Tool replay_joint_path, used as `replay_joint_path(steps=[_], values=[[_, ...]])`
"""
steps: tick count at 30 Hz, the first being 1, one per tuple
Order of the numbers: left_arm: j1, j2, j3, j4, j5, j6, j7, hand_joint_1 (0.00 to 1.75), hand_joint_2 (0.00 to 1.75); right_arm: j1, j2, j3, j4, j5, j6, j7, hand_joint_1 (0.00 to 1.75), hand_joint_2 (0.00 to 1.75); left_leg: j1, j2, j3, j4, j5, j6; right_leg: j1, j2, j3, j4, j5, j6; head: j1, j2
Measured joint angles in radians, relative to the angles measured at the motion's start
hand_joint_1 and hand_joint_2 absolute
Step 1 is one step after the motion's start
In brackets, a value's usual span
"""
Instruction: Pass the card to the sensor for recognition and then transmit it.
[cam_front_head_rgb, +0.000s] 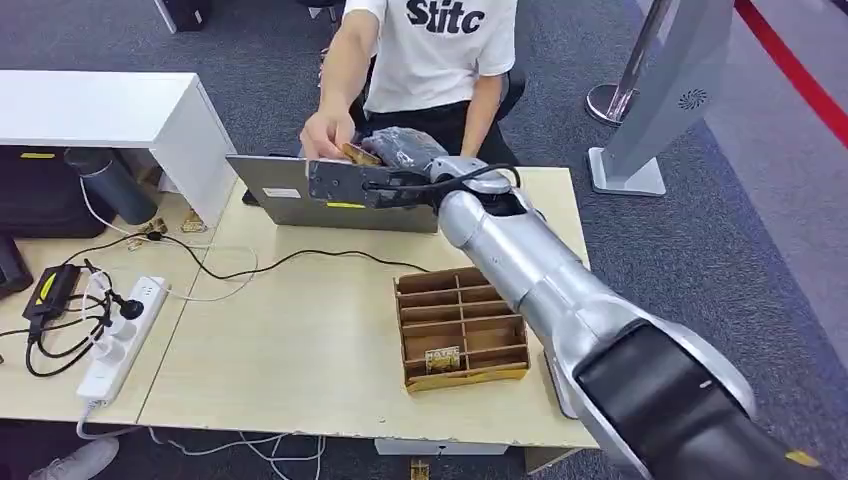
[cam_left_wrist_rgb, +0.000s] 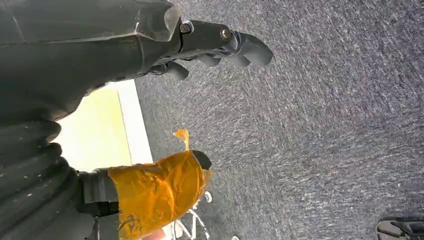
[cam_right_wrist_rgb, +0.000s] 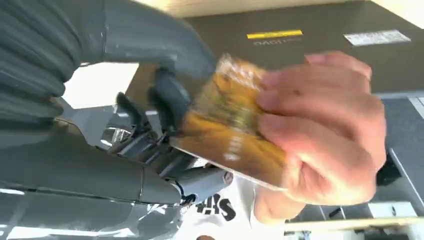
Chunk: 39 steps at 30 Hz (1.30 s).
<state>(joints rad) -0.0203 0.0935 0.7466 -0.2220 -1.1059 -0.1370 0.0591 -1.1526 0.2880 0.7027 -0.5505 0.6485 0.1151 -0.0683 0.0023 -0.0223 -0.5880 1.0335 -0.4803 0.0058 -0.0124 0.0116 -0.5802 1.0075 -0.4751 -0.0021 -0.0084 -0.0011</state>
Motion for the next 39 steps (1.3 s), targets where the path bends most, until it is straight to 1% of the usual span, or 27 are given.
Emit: replay_joint_path(steps=[2, 4, 6, 8, 12, 14, 16, 18, 20, 22, 26, 30, 32, 35, 39], values=[[0.000, -0.001, 0.003, 0.000, -0.005, -0.001, 0.000, 0.00, 1.75, 0.014, -0.002, -0.002, -0.023, 0.009, -0.038, -0.013, 0.00, 1.75, 0.000, 0.000, 0.000, 0.000, 0.000, 0.000, 0.000, 0.000, 0.000, 0.000, 0.000, 0.000, 0.000, 0.000], [0.000, -0.003, 0.010, 0.000, -0.007, 0.000, 0.000, 0.00, 1.75, 0.047, -0.011, -0.005, -0.078, 0.026, -0.075, -0.025, 0.00, 1.75, 0.000, 0.000, 0.000, 0.000, 0.000, 0.000, 0.000, 0.000, -0.001, 0.000, 0.000, 0.000, 0.000, 0.000], [0.001, -0.006, 0.016, 0.000, -0.009, 0.002, 0.000, 0.00, 1.75, 0.095, -0.034, -0.006, -0.173, 0.053, -0.098, -0.027, 0.00, 1.75, 0.000, 0.000, 0.000, 0.000, 0.000, 0.000, 0.000, 0.000, 0.000, 0.000, 0.000, 0.000, 0.000, 0.000], [0.002, -0.010, 0.024, 0.000, -0.010, 0.002, 0.000, 0.00, 1.75, 0.149, -0.060, -0.008, -0.284, 0.084, -0.101, -0.025, 0.00, 1.75, 0.000, 0.000, 0.000, 0.000, 0.000, 0.000, 0.000, 0.000, 0.000, -0.001, 0.000, 0.000, 0.000, 0.000], [0.004, -0.016, 0.041, 0.000, -0.012, 0.006, -0.006, 0.00, 1.75, 0.299, -0.132, -0.009, -0.569, 0.153, -0.117, -0.045, 0.00, 1.75, 0.000, 0.000, 0.000, 0.000, -0.001, 0.001, 0.000, 0.000, 0.000, -0.001, 0.000, 0.000, 0.000, 0.000], [0.004, -0.020, 0.048, 0.000, -0.011, 0.008, -0.007, 0.00, 1.75, 0.361, -0.163, -0.010, -0.671, 0.181, -0.127, -0.057, 0.00, 1.75, 0.000, 0.001, 0.000, 0.000, -0.002, 0.002, 0.000, 0.000, 0.000, -0.002, 0.000, 0.001, 0.000, 0.000], [0.006, -0.024, 0.061, 0.000, -0.011, 0.013, -0.007, 0.00, 1.75, 0.441, -0.207, -0.013, -0.795, 0.225, -0.151, -0.086, 0.00, 1.75, 0.000, 0.000, 0.000, 0.000, -0.002, 0.002, 0.000, -0.001, 0.000, -0.003, -0.001, 0.001, 0.000, 0.000], [0.010, -0.027, 0.071, 0.000, -0.012, 0.015, -0.006, 0.00, 1.75, 0.524, -0.250, -0.013, -0.893, 0.264, -0.164, -0.105, 0.00, 1.75, 0.000, 0.000, 0.000, 0.000, -0.003, 0.002, 0.000, -0.001, 0.000, -0.003, -0.001, 0.001, 0.000, 0.000], [0.013, -0.031, 0.084, 0.000, -0.012, 0.019, -0.003, 0.00, 1.75, 0.602, -0.298, -0.012, -0.971, 0.276, -0.166, -0.120, 0.00, 1.75, 0.000, 0.000, 0.000, 0.000, -0.003, 0.003, 0.000, -0.001, 0.000, -0.003, -0.001, 0.001, 0.000, 0.000], [0.015, -0.033, 0.093, 0.000, -0.012, 0.022, 0.001, 0.00, 1.75, 0.672, -0.338, -0.010, -1.021, 0.277, -0.167, -0.132, 0.00, 1.75, -0.001, 0.000, 0.000, 0.000, -0.004, 0.003, 0.000, 0.000, 0.000, -0.003, -0.001, 0.001, 0.000, 0.000], [0.014, -0.035, 0.114, 0.000, -0.012, 0.025, 0.002, 0.00, 1.75, 0.755, -0.403, -0.001, -1.082, 0.274, -0.161, -0.139, 0.00, 1.75, -0.001, 0.000, 0.000, 0.000, -0.004, 0.003, 0.000, -0.001, 0.001, -0.004, -0.001, 0.002, 0.000, 0.000], [0.016, -0.039, 0.136, 0.000, -0.012, 0.027, 0.002, 0.00, 1.75, 0.841, -0.451, 0.002, -1.112, 0.265, -0.161, -0.143, 0.00, 1.75, -0.001, 0.000, 0.000, 0.000, -0.004, 0.003, 0.000, -0.001, 0.001, -0.004, -0.001, 0.002, 0.000, 0.000], [0.017, -0.042, 0.147, 0.000, -0.013, 0.029, 0.003, 0.00, 1.75, 0.885, -0.468, 0.000, -1.128, 0.251, -0.171, -0.144, 0.00, 1.75, -0.001, 0.000, 0.000, 0.000, -0.004, 0.003, 0.000, -0.001, 0.001, -0.004, -0.001, 0.002, 0.000, 0.000], [0.017, -0.046, 0.161, 0.000, -0.016, 0.030, 0.005, 0.00, 1.75, 0.948, -0.487, -0.017, -1.169, 0.233, -0.205, -0.150, 0.00, 1.75, -0.001, 0.001, 0.000, 0.000, -0.005, 0.003, 0.000, 0.000, 0.001, -0.004, -0.002, 0.002, 0.000, 0.000], [0.016, -0.050, 0.168, 0.000, -0.016, 0.030, 0.006, 0.00, 1.75, 0.978, -0.498, -0.026, -1.191, 0.232, -0.209, -0.151, 0.00, 1.75, -0.001, 0.001, 0.000, 0.000, -0.006, 0.003, 0.000, 0.000, 0.001, -0.004, -0.002, 0.002, 0.000, 0.000]])
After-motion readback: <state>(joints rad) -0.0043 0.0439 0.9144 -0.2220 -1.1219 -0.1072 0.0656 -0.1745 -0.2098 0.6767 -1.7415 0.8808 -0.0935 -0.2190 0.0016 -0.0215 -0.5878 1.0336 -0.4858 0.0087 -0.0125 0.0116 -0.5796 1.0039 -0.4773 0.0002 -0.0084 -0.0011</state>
